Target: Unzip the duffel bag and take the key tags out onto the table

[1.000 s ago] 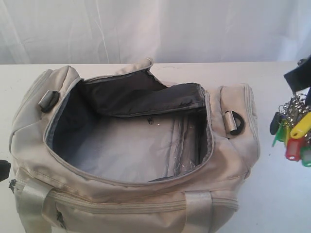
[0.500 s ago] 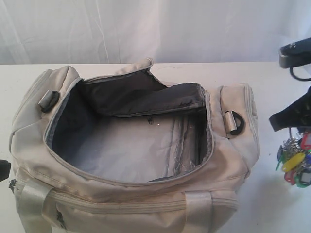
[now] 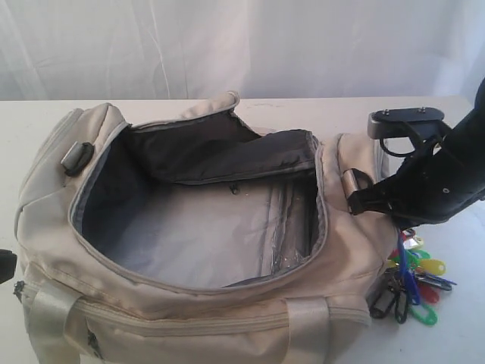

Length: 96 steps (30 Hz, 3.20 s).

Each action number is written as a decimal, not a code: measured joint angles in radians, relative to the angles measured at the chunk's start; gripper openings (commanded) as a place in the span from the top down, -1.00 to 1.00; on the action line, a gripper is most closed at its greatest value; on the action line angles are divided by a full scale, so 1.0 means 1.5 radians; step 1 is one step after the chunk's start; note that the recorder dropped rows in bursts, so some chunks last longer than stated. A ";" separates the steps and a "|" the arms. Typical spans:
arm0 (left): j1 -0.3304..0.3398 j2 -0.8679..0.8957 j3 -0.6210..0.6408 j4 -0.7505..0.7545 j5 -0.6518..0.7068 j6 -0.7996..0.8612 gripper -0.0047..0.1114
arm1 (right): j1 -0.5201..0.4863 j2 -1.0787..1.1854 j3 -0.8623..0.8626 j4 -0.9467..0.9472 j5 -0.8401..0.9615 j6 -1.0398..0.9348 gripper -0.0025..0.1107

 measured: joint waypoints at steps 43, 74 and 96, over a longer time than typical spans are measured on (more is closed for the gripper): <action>0.000 0.000 0.000 0.021 -0.016 0.000 0.92 | 0.000 -0.585 0.079 0.026 0.041 -0.010 0.96; 0.060 -0.203 0.000 0.022 -0.014 0.000 0.92 | 0.000 -0.585 0.079 0.026 0.041 -0.010 0.96; 0.061 -0.341 0.000 0.020 -0.010 0.001 0.92 | 0.000 -0.588 0.079 0.026 0.041 -0.010 0.96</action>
